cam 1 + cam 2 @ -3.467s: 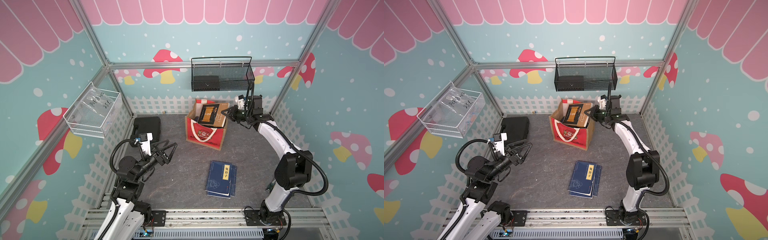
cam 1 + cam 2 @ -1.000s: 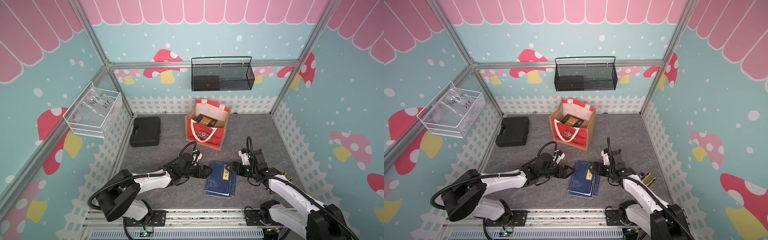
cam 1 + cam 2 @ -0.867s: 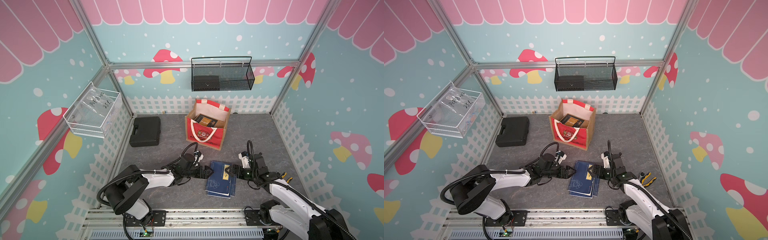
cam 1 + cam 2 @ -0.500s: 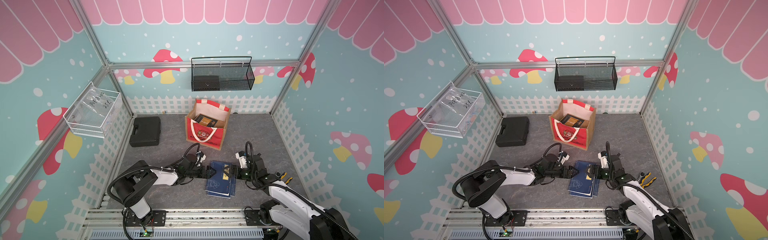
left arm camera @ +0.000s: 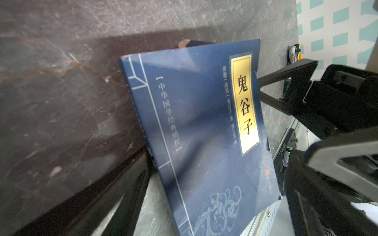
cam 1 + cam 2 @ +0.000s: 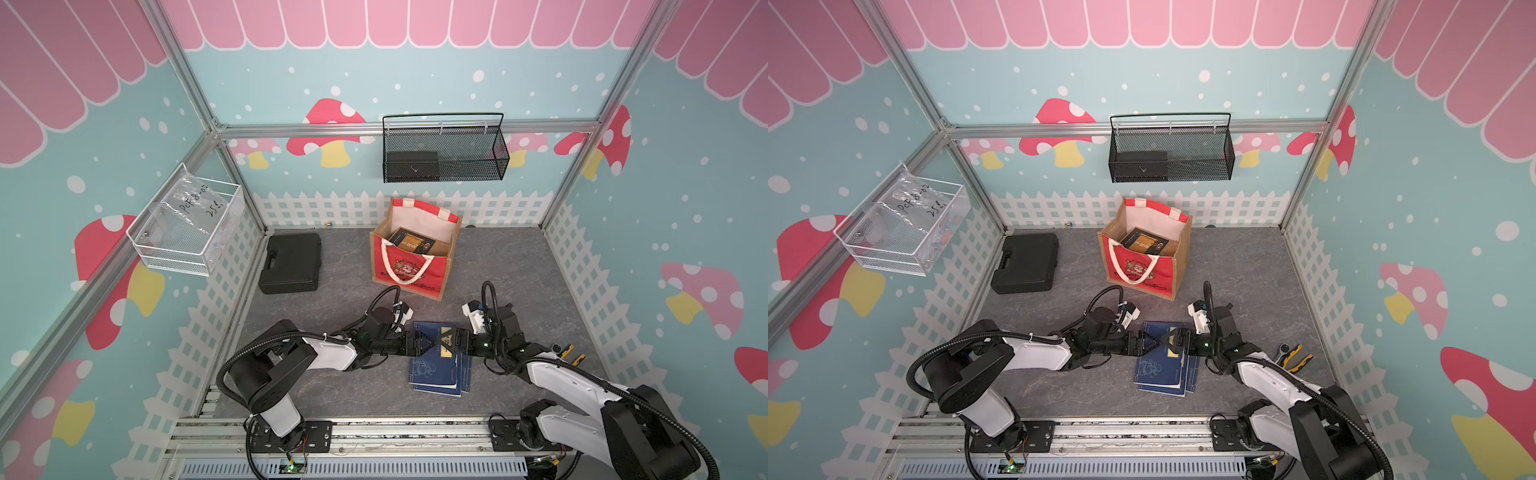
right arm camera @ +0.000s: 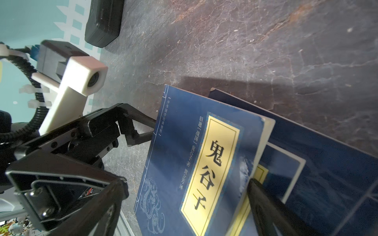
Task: Put the books into the canvas bag
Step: Pick up the book from the book.
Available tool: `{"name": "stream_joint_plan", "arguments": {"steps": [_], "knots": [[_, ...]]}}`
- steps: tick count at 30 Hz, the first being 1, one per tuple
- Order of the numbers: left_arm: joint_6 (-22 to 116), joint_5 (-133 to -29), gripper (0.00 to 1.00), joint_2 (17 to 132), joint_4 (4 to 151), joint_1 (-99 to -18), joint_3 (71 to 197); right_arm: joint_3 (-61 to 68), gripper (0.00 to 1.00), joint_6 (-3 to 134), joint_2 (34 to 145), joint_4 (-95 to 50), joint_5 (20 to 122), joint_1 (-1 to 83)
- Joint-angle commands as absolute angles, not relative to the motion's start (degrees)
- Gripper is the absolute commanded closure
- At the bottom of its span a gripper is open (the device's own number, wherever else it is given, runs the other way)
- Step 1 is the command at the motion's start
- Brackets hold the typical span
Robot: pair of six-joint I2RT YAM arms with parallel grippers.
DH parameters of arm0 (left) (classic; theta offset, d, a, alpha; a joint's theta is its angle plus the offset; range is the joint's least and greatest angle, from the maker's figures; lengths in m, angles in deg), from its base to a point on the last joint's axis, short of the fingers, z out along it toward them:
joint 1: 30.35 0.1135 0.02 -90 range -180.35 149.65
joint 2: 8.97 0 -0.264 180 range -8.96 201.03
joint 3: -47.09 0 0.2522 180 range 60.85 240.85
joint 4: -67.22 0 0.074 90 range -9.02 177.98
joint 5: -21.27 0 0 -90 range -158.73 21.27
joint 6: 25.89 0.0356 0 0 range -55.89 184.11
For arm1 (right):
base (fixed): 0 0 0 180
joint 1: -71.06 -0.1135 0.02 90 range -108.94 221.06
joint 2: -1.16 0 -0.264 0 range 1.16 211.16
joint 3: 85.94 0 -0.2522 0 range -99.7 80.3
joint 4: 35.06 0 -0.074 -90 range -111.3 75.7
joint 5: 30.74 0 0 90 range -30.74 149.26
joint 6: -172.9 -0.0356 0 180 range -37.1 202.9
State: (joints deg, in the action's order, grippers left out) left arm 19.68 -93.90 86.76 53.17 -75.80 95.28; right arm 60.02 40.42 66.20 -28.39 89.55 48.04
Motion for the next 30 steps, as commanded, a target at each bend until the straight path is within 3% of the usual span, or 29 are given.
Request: {"name": "stream_joint_plan", "arguments": {"steps": [1,11,16,20,25,30], "knots": [[19.11,-96.09,0.07,86.72,48.96,-75.98,95.39,58.81,0.04,39.58,67.34,-31.80,91.06,46.77],[17.61,-98.02,0.54,86.24,45.02,-74.75,94.01,59.38,0.05,39.33,68.47,-32.89,91.16,45.75],[18.59,-98.23,0.83,85.42,47.07,-73.99,94.19,59.86,0.05,39.45,66.46,-33.98,91.25,45.69],[19.57,-99.90,0.99,83.24,49.34,-72.34,94.25,59.78,0.05,42.68,63.35,-33.73,90.69,45.80],[24.37,-103.51,1.00,77.65,59.66,-70.14,96.90,57.40,0.04,48.46,59.08,-29.20,89.98,46.88],[37.89,-108.85,1.00,73.04,85.11,-69.91,106.73,52.37,0.03,56.28,55.75,-22.46,91.15,48.29]]}}
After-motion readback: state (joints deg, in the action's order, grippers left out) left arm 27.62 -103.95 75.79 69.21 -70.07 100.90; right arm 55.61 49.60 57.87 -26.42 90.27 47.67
